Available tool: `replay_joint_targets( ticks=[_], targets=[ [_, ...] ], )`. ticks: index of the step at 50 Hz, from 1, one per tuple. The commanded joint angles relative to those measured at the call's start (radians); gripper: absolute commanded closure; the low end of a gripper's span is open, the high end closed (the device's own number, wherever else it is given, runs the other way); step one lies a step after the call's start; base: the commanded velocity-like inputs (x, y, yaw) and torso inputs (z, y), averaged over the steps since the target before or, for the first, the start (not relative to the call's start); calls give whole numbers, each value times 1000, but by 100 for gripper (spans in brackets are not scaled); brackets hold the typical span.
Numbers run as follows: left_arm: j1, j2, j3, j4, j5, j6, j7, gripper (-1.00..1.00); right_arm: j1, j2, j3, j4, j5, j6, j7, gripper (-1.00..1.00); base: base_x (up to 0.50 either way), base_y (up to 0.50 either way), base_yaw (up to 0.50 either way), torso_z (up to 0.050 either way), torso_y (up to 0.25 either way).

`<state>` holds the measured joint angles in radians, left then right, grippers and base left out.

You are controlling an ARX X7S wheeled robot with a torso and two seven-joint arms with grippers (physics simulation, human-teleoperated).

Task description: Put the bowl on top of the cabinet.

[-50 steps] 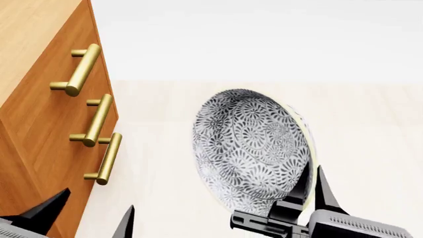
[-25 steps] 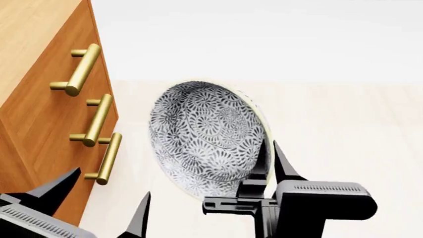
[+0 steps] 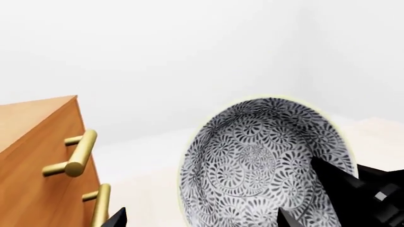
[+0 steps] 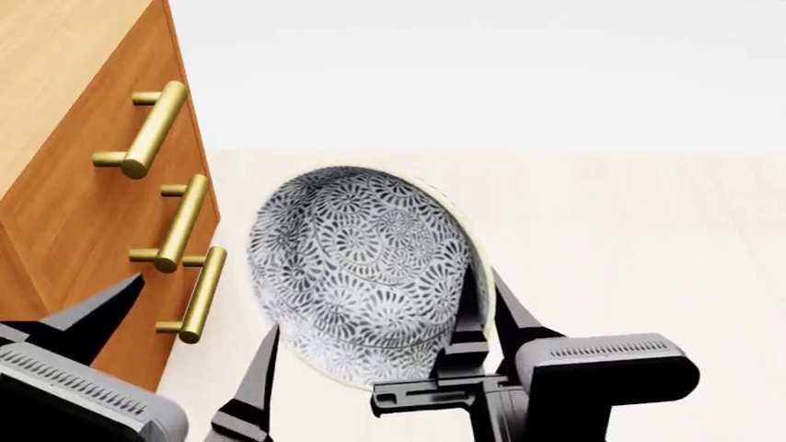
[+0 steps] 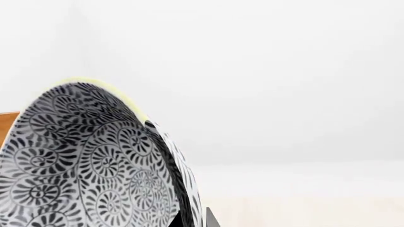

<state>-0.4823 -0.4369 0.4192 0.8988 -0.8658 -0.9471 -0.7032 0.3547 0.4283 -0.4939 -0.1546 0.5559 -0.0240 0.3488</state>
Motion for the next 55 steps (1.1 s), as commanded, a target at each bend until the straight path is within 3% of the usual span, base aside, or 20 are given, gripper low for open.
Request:
replay_joint_targets(
  ticks=[1, 19, 42, 43, 55],
  targets=[
    [-16, -5, -8, -23, -13, 20, 24, -100, -69, 61, 15, -162, -14, -27, 14, 100, 0, 0, 0, 0, 0],
    [6, -6, -12, -65, -5, 74, 56, -100, -205, 137, -31, -414, -118, -71, 45, 100, 0, 0, 0, 0, 1],
    [38, -32, -6, -77, 34, 114, 64, -100, -218, 142, -24, -395, -117, -96, 41, 100, 0, 0, 0, 1, 0],
    [55, -42, 4, -66, 62, 172, 117, -100, -216, 143, -22, -395, -114, -94, 43, 100, 0, 0, 0, 0, 0],
    [61, -50, 22, -62, 113, 164, 72, -100, -214, 141, -20, -386, -111, -95, 45, 100, 0, 0, 0, 0, 0]
  ],
)
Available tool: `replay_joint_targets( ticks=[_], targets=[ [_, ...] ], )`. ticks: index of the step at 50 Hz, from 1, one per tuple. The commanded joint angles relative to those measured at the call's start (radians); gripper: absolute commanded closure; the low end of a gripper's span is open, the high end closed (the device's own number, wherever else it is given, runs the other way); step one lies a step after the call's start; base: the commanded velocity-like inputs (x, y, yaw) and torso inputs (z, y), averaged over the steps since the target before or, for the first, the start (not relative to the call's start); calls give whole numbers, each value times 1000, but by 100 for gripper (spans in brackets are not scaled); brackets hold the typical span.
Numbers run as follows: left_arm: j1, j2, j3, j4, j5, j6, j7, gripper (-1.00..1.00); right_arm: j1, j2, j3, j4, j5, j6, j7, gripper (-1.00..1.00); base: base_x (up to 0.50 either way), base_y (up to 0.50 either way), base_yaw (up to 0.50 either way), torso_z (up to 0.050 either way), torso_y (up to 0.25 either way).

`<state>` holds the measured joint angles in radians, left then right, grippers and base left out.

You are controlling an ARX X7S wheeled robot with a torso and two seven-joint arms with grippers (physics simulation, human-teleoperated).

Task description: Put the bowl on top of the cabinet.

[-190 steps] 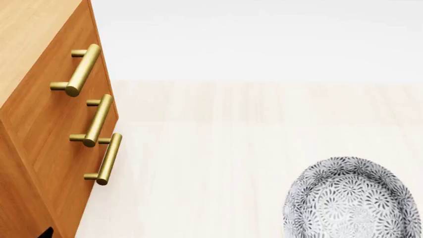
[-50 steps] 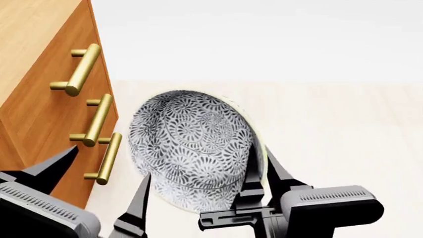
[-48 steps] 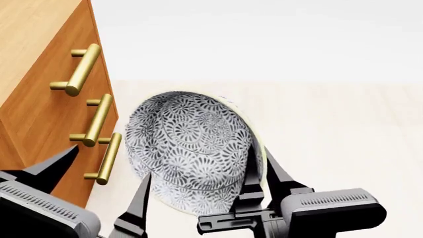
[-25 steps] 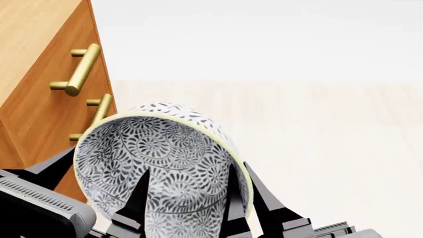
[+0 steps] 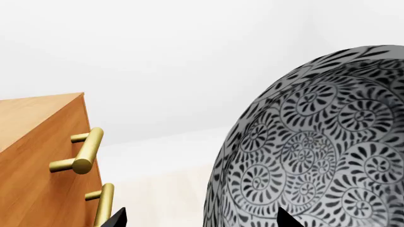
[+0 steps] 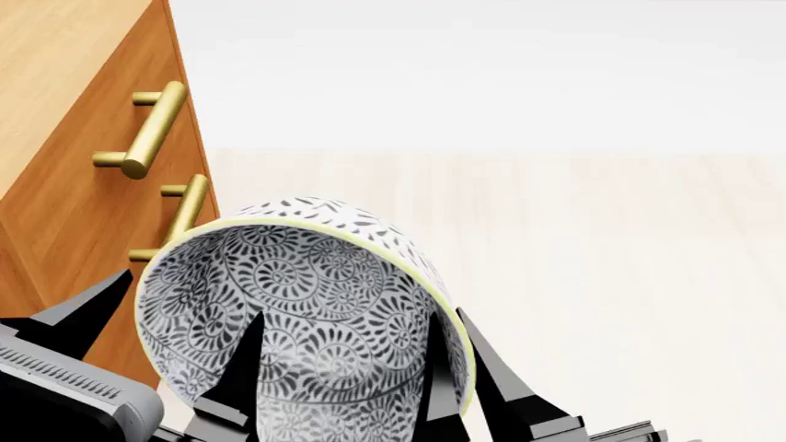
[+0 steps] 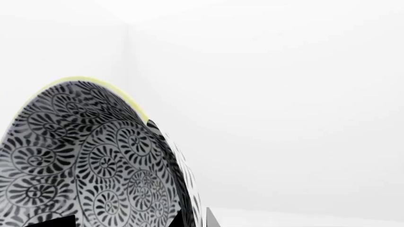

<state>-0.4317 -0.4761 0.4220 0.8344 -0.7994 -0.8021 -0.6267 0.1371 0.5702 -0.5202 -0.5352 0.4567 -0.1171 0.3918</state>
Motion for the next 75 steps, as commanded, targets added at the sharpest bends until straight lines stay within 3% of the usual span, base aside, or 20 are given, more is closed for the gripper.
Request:
replay_joint_targets(
  ticks=[1, 8, 9, 31, 40, 41, 75],
  targets=[
    [10, -11, 20, 2, 47, 18, -6, -100, 4, -1, 6, -5, -14, 0, 3, 100, 0, 0, 0, 0, 0],
    [12, -19, 38, 2, 72, 32, 2, -100, 0, -2, 7, 2, -14, -7, 3, 100, 0, 0, 0, 0, 0],
    [13, -19, 37, 3, 77, 32, -3, 100, 0, -2, 7, 2, -13, -6, 4, 100, 0, 0, 0, 0, 0],
    [21, -24, 51, -6, 86, 53, 6, 100, 1, -5, 10, 17, -13, -7, 11, 100, 0, 0, 0, 0, 0],
    [-7, -21, 50, 31, 58, 17, -18, 100, 22, 5, 21, -5, 10, 73, 56, 100, 0, 0, 0, 0, 0],
    [-7, -21, 50, 31, 58, 17, -19, 100, 22, 4, 21, -4, 10, 72, 56, -100, 0, 0, 0, 0, 0],
    [-69, 11, 108, -57, 92, 10, 2, 100, 15, 12, 28, 36, 41, 70, 47, -100, 0, 0, 0, 0, 0]
  ],
)
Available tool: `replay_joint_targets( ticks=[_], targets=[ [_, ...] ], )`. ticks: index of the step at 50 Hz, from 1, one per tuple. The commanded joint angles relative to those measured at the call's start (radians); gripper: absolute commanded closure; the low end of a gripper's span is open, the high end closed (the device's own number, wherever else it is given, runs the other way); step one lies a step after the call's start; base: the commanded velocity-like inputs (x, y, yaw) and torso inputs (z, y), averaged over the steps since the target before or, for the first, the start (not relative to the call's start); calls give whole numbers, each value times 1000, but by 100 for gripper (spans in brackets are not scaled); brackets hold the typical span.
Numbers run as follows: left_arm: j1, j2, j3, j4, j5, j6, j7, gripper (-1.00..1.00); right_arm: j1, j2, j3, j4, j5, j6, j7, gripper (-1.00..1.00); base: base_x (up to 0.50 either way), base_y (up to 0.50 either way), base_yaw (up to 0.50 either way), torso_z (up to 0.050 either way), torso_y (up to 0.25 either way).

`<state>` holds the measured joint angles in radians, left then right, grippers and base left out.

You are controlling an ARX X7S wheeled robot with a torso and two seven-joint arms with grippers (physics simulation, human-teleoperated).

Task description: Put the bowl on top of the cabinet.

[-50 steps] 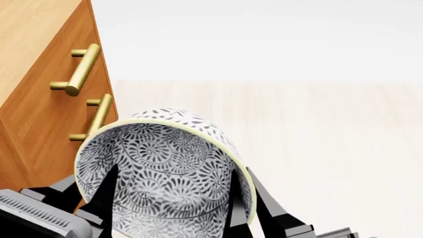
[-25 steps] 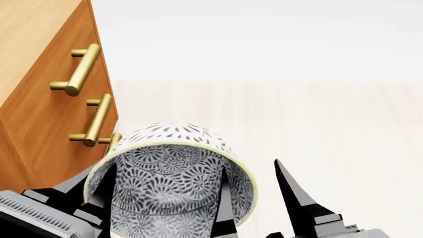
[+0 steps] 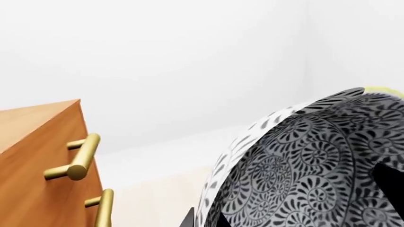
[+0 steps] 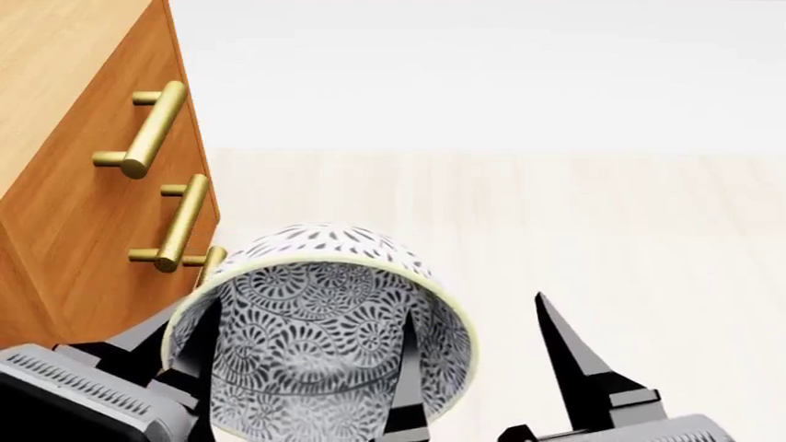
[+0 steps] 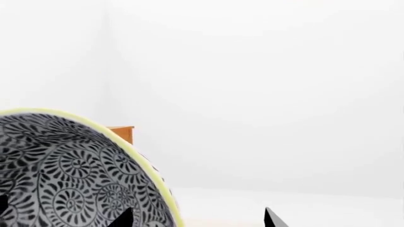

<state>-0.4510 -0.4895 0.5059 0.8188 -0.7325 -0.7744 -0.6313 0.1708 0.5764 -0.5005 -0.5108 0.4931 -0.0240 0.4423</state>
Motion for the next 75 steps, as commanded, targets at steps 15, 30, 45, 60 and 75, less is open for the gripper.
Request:
replay_joint_targets(
  ticks=[15, 30, 45, 60, 75],
  targets=[
    [-196, 88, 75, -137, 35, -126, -10, 100, -118, 32, 91, 90, 90, -195, -66, -100, 0, 0, 0, 1, 1],
    [-342, 155, 121, -170, 44, -251, -60, 100, -267, 35, 185, 173, 207, -403, -142, -100, 0, 0, 0, 0, 1],
    [-551, 233, 89, -279, -4, -513, -174, 100, -341, -33, 286, 294, 416, -557, -191, -100, 0, 0, 0, 0, 0],
    [-816, 189, 286, -254, 96, -705, -275, 100, -313, -42, 257, 309, 405, -529, -210, -100, 0, 0, 0, 0, 1],
    [-987, 223, 259, -338, 58, -765, -247, 100, -311, -36, 256, 306, 428, -520, -222, -100, 0, 0, 0, 1, 1]
  ],
)
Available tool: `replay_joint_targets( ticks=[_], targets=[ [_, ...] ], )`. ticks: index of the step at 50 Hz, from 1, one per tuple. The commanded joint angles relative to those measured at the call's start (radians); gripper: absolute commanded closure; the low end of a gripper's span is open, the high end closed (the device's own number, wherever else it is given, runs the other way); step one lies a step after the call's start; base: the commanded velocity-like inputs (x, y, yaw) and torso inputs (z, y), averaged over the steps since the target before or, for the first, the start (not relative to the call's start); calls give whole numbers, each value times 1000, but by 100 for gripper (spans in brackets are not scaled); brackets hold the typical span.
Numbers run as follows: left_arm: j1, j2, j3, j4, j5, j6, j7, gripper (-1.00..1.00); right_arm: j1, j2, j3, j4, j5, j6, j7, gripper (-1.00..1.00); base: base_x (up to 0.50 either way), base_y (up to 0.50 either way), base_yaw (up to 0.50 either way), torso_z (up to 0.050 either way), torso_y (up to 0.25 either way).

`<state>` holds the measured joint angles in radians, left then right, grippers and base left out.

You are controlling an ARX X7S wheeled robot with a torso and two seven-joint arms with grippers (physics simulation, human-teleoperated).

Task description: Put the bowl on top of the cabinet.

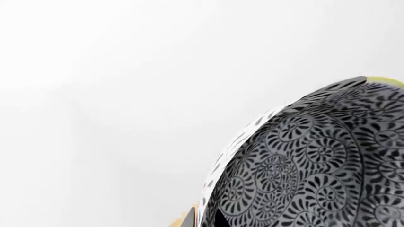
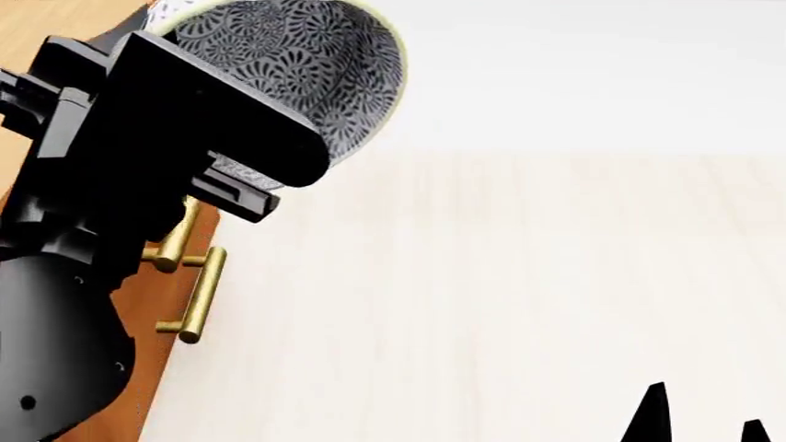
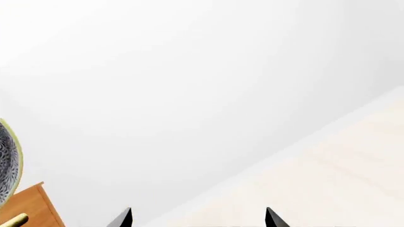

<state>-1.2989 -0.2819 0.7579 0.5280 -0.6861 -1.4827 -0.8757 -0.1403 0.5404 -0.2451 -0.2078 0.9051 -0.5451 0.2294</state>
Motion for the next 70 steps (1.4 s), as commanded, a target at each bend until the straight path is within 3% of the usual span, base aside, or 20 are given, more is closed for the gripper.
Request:
replay_joint_targets(
  ticks=[1, 10, 13, 19, 24, 29, 34, 38, 43, 59, 70],
  targets=[
    [-146, 15, 13, -54, 16, -58, -9, 100, 0, 0, 0, 3, 18, 2, -10, -100, 0, 0, 0, 0, 0],
    [-236, 8, 48, -151, 8, -28, 41, 100, 0, 0, 0, 2, 21, 4, -13, -100, 0, 0, 0, 0, 0],
    [-270, 0, -17, -191, -27, -3, 94, 100, 6, -1, -2, 6, 21, 8, -14, -100, 0, 0, 0, 0, 0],
    [-328, -5, -17, -255, -18, -15, 95, 100, 4, 0, 2, 5, 29, 7, -17, -100, 0, 0, 0, 0, 2],
    [-364, 19, -133, -371, -35, -15, 104, 100, 9, -1, -2, 7, 25, 13, -15, -100, 0, 0, 0, 0, 0],
    [-385, 76, -378, -549, -125, -57, 127, 100, 1, 2, 1, -1, 30, 9, -20, -100, 0, 0, 0, 0, 0],
    [-410, 83, -494, -603, -158, -58, 106, 100, -2, 3, 3, -2, 32, 7, -24, -100, 0, 0, 0, 0, 0],
    [-436, 112, -709, -708, -271, -82, 5, 100, -8, 3, 5, -7, 32, 2, -27, -100, 0, 0, 0, 0, 0],
    [-455, 91, -791, -833, -412, -84, -156, 100, -10, 3, 7, -8, 31, 1, -28, -100, 0, 0, 0, 0, 2],
    [-522, 68, -912, -1053, -567, -43, -370, 100, -10, 4, 11, -6, 40, 3, -33, -100, 0, 0, 0, 0, 0],
    [-581, 40, -882, -1345, -403, 270, -240, 100, 32, 0, 11, 45, 81, 31, -38, -100, 0, 0, 0, 0, 1]
  ],
)
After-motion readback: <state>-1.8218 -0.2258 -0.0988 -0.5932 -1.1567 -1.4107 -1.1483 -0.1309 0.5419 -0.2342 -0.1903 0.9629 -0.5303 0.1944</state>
